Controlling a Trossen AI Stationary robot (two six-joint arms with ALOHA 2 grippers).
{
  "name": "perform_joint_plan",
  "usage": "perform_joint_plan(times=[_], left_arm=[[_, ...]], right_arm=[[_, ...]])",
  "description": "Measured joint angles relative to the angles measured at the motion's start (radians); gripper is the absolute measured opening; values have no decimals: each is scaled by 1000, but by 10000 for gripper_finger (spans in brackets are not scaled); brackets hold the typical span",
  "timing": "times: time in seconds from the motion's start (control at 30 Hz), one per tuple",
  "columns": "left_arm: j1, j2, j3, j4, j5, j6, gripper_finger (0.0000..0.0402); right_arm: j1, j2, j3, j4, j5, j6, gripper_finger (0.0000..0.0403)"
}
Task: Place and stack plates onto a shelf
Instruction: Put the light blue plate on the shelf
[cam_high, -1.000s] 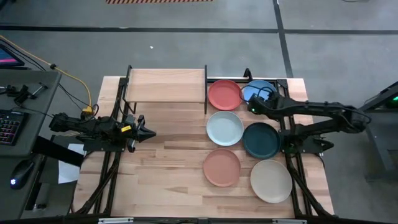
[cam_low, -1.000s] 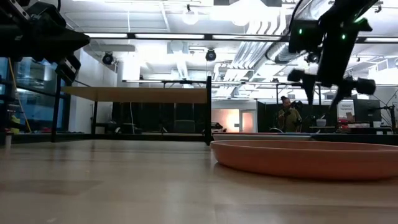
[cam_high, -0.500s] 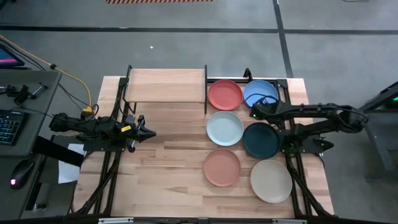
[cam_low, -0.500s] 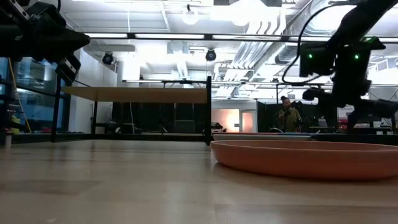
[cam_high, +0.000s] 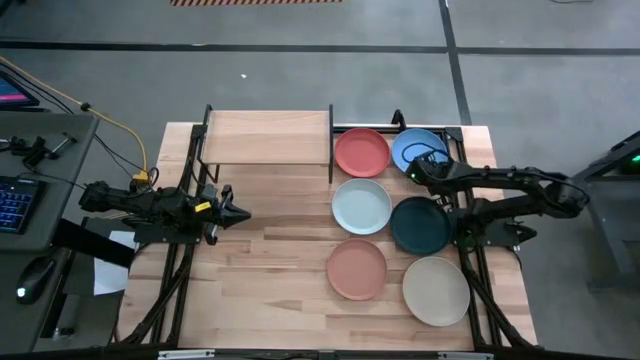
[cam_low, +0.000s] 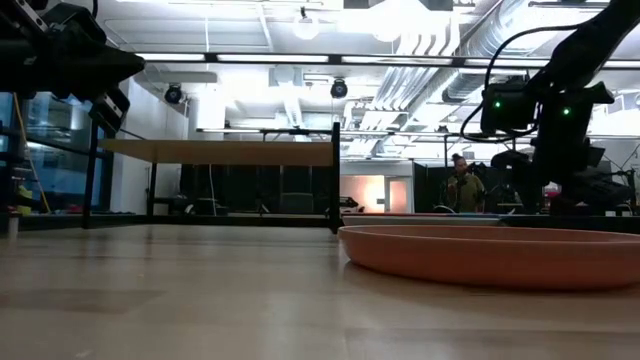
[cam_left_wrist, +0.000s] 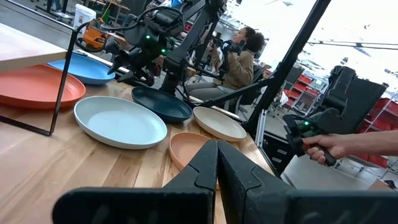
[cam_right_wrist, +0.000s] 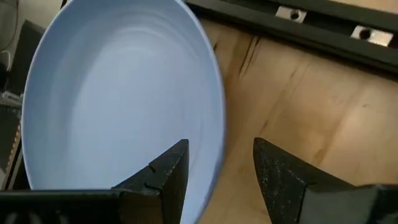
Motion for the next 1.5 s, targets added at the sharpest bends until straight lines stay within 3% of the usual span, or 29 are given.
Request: perform_joint_plan(times=[0.33,0.57,0.77,1.27,1.5], left_arm=[[0,0,0,0,0,0,0],[0,0,0,0,0,0,0],[0,0,0,0,0,0,0],[0,0,0,0,0,0,0],[0,0,0,0,0,0,0]], right_arm=[[-109,0,0,23,-12,-87,85],[-144,0,0,22,-29,-170,58],[-152,0,0,19,-45,-242,5],[-152,0,0,-29,-51,-297,4],[-152,0,0,-29,-52,-348,58]])
